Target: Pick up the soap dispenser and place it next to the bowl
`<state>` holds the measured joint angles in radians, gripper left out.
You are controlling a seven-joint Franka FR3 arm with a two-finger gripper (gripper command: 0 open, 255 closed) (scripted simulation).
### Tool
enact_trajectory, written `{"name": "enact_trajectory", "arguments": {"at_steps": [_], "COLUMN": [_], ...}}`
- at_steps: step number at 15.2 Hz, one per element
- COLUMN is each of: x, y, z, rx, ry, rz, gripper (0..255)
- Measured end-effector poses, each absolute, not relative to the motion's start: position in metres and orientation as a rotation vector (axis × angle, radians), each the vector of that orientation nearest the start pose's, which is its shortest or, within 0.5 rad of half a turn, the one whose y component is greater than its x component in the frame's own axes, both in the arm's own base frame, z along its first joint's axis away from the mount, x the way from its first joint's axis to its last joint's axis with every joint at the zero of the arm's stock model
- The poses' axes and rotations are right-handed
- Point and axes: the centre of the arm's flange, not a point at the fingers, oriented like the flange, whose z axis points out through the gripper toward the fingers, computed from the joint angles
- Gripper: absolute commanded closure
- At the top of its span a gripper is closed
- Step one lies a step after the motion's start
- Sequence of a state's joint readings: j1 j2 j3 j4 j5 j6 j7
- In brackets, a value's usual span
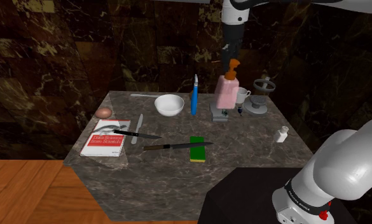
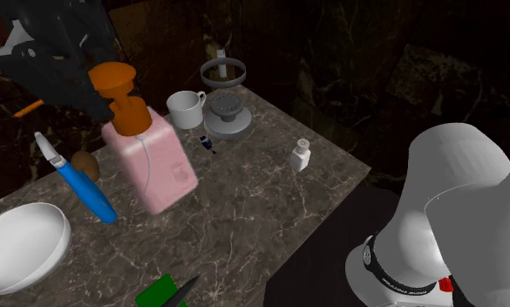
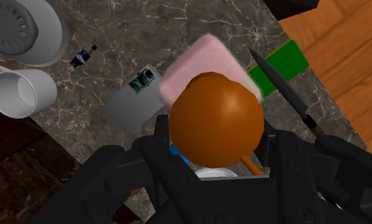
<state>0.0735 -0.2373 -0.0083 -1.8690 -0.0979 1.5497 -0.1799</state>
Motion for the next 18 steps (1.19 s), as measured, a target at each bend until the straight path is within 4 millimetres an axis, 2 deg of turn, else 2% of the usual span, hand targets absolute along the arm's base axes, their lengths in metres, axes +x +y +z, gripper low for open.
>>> {"name": "enact_trajectory", "arguments": {"at_steps": [14, 15, 18], "x": [0.568, 0.572, 0.579], "y": [0.174, 0.183, 0.192], "z": [0.556, 0.556, 0.540], "rx": [-3.205, -3.205, -3.205], "ry": [-0.399, -0.399, -0.398], "rz": [0.141, 0.141, 0.141], "gripper": [255, 255, 255]}}
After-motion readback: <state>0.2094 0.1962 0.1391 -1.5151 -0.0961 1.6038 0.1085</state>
